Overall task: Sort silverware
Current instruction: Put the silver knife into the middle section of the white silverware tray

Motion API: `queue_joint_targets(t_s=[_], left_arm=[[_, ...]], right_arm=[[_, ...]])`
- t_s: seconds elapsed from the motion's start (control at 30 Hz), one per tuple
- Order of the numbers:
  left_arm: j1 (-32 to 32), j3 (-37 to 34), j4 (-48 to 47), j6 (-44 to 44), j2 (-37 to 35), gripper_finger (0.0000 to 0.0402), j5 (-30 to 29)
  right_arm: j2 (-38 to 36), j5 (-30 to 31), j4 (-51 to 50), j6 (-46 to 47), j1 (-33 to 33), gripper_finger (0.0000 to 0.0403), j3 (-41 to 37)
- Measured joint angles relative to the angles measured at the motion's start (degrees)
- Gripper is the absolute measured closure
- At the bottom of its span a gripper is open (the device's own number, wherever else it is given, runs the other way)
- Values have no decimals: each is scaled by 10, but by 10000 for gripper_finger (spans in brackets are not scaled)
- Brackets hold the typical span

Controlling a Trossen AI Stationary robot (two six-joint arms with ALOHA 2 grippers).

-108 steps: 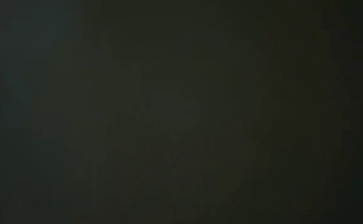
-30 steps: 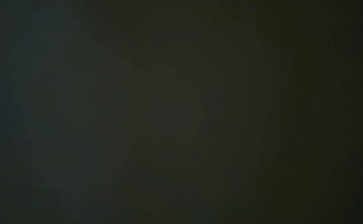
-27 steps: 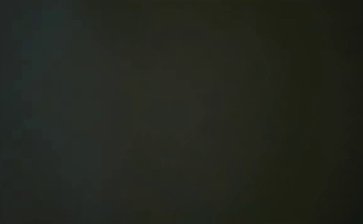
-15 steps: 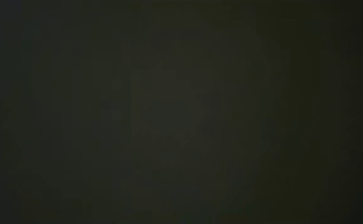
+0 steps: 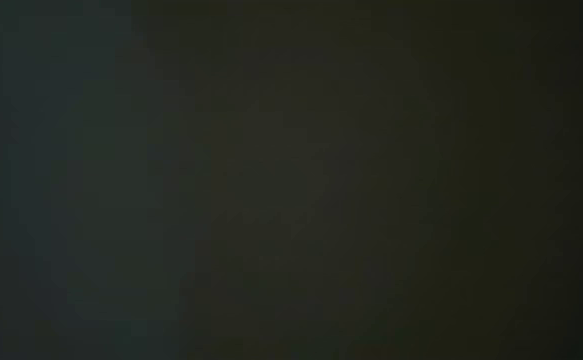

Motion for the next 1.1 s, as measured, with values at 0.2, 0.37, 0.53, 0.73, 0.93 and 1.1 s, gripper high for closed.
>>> queue_joint_targets(t_s=[0.2, 0.37, 0.53, 0.73, 0.93, 1.1], left_arm=[[0, 0, -11, 4, 1, 374, 0], [0, 0, -14, 4, 1, 387, 0], [0, -1, -16, 3, 1, 377, 0], [1, -3, -14, -16, -13, 383, 1], [0, -7, -19, -22, -31, 380, 9], [0, -6, -18, -33, -39, 394, 14]], right_arm=[[0, 0, 0, 0, 0, 320, 0], [0, 0, 0, 0, 0, 320, 0], [0, 0, 0, 0, 0, 320, 0], [0, 0, -26, 4, 0, 320, 0], [-13, 2, -59, 7, 0, 320, 0], [-32, 18, -59, 7, 0, 320, 0]])
